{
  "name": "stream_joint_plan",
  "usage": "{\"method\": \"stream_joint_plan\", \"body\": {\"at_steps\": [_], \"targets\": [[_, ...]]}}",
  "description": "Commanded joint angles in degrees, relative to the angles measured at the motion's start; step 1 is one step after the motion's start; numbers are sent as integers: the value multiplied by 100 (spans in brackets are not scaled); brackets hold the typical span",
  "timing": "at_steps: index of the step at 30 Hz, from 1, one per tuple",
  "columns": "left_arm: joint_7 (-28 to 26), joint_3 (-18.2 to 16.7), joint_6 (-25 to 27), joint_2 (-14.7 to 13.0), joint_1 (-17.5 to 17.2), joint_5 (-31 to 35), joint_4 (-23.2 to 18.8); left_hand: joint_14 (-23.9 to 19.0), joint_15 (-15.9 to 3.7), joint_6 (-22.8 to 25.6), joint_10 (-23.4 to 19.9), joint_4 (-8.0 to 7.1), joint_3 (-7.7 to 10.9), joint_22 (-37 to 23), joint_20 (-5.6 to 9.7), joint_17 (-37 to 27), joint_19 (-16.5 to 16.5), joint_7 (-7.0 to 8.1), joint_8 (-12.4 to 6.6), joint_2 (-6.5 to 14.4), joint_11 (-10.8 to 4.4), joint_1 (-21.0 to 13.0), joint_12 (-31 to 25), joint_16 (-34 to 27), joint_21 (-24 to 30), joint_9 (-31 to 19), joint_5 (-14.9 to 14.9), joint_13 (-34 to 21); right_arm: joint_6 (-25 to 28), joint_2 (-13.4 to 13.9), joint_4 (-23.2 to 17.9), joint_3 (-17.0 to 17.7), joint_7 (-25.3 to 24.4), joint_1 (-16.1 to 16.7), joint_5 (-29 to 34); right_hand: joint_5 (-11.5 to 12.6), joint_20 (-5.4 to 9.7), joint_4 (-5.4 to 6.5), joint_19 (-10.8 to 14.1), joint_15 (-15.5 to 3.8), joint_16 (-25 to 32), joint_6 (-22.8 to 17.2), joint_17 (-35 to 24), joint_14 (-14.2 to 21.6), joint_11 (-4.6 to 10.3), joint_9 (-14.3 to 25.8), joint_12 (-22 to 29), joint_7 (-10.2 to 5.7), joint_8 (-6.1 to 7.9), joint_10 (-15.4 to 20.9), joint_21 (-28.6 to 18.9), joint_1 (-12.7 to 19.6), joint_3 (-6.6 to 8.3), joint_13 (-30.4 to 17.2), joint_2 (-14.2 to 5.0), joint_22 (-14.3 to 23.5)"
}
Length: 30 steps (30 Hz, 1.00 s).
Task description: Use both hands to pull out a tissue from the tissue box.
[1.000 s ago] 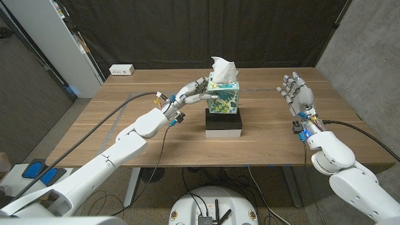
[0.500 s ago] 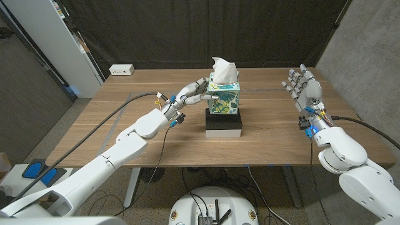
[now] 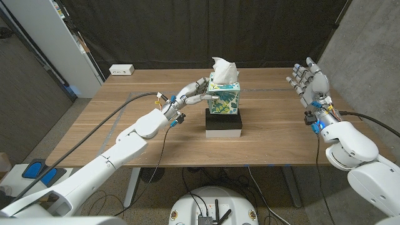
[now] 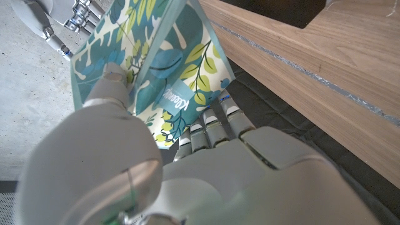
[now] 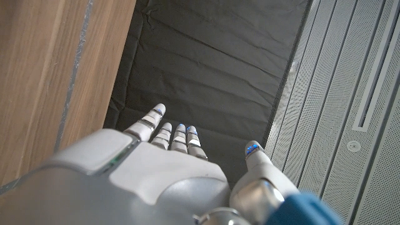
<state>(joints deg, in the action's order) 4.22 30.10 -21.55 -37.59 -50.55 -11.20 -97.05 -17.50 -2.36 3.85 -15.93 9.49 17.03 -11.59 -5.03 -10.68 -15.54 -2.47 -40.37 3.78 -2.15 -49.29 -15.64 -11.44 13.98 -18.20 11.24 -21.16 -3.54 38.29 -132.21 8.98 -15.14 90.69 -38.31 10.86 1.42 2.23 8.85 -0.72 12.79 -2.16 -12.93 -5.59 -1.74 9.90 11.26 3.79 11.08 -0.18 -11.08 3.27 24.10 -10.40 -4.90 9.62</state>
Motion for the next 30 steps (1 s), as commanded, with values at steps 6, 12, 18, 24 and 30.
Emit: {"method": "stream_joint_plan", "body": {"at_steps": [6,12,18,24,30], "targets": [[0,12,-48,29,46,29,74,36,-88,15,-2,-9,34,-19,5,-4,4,12,-49,53,1,8,9,-13,38,-30,41,-30,457,-175,-363,314,-175,-73,98,25,-18,35,45,24,43,-61,-16,17,-18,16,43,46,-1,68,-39,-56,-3,-19,-379,16],[10,19,-62,40,60,27,94,33,-88,21,-2,-9,36,-19,7,-4,6,4,-63,52,-6,12,13,-14,38,-32,41,-38,570,-189,-449,431,-81,-36,21,27,-20,36,46,24,45,-81,-17,23,-23,16,45,42,2,84,-36,-50,-1,-20,-384,16],[20,25,-84,52,72,24,111,31,-93,20,-6,-10,35,-19,11,-4,6,20,-70,48,-4,17,14,-15,39,-32,41,-43,650,-216,-521,504,-70,-7,83,27,-20,35,52,26,46,-87,-16,31,-24,16,44,36,0,93,-36,-44,1,-21,-385,16],[29,29,-101,55,75,23,123,31,-90,12,-10,-9,37,-20,15,-3,5,24,-78,47,-3,19,18,-14,41,-33,42,-52,869,-117,-600,624,10,54,143,30,-22,21,57,27,41,-102,-9,31,-27,15,43,37,0,108,-34,-22,8,-21,-384,16],[36,27,-114,54,76,20,125,34,-89,4,-8,-13,45,-20,13,-6,4,14,-88,61,8,21,24,-15,43,-34,45,-61,1164,84,-711,811,98,131,416,30,-27,5,55,34,35,-89,-3,30,-23,15,32,38,-12,98,-28,-1,13,-22,-377,17]]}}
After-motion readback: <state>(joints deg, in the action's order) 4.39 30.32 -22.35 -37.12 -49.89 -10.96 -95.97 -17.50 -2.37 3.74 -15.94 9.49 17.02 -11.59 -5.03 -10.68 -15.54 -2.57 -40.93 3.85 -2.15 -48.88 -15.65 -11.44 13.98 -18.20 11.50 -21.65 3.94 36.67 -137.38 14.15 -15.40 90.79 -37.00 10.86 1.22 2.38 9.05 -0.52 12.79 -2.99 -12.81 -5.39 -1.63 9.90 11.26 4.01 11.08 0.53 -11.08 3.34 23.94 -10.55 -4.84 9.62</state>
